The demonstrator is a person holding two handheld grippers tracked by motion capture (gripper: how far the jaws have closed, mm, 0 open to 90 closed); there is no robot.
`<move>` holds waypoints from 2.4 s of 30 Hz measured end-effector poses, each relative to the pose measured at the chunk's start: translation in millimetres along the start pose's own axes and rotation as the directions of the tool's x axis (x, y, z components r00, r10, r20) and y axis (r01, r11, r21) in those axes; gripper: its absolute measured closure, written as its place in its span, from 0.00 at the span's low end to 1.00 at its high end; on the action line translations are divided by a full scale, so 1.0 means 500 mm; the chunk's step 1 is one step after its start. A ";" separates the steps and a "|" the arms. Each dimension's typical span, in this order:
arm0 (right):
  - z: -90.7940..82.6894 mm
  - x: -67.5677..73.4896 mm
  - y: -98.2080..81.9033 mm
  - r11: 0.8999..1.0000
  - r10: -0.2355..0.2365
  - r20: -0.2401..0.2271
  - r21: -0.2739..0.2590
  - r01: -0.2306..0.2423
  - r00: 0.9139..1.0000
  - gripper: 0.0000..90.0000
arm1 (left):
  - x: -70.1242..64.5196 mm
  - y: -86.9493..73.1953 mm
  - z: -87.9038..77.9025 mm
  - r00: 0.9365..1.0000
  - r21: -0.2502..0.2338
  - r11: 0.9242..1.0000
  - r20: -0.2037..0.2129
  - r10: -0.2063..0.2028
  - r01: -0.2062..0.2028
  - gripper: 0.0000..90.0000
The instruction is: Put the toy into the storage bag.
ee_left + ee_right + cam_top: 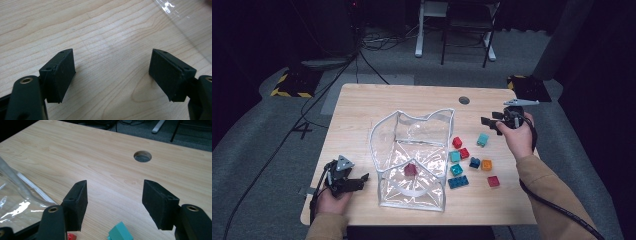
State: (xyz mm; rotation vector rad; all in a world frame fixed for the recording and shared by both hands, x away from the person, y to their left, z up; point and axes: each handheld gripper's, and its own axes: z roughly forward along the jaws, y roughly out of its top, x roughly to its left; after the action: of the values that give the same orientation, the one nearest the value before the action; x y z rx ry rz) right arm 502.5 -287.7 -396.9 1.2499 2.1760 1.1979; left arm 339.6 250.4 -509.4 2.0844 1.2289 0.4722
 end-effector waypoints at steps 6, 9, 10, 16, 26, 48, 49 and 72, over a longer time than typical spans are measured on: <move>0.018 -0.005 -0.027 1.000 0.017 0.010 0.025 -0.017 1.000 0.42 | 0.000 0.000 0.000 1.000 0.001 1.000 -0.001 0.000 0.000 0.24; 0.031 -0.003 -0.041 0.999 0.018 0.008 0.043 -0.019 1.000 0.42 | 0.000 0.000 0.000 1.000 0.000 1.000 -0.002 -0.001 0.001 0.24; 0.035 -0.001 -0.047 0.999 0.020 0.007 0.051 -0.020 1.000 0.41 | 0.000 0.000 0.000 1.000 0.000 1.000 -0.002 -0.001 0.001 0.24; 0.059 0.003 -0.079 0.996 0.027 0.009 0.083 -0.028 1.000 0.41 | 0.000 0.000 0.000 1.000 0.000 1.000 -0.002 0.000 0.000 0.24; 0.088 0.006 -0.114 0.990 0.046 0.040 0.129 -0.051 0.998 0.40 | -0.001 0.000 0.000 1.000 -0.001 1.000 -0.006 -0.005 0.005 0.24; 0.110 0.012 -0.147 0.973 -0.038 0.066 0.230 0.022 0.997 0.56 | -0.001 0.000 0.000 1.000 -0.001 1.000 -0.005 -0.005 0.005 0.24; 0.111 0.013 -0.148 0.973 -0.043 0.063 0.231 0.027 0.997 0.59 | -0.001 0.000 0.000 1.000 -0.001 1.000 -0.005 -0.005 0.005 0.24; 0.038 0.045 -0.067 0.985 -0.089 0.005 0.152 0.087 0.996 0.64 | -0.001 0.000 -0.001 1.000 -0.001 1.000 -0.006 -0.005 0.005 0.24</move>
State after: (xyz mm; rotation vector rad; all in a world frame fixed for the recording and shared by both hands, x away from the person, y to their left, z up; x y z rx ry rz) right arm 485.3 -268.0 -432.7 1.2023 2.3251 1.0040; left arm 339.1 250.2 -509.3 2.0801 1.2367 0.4765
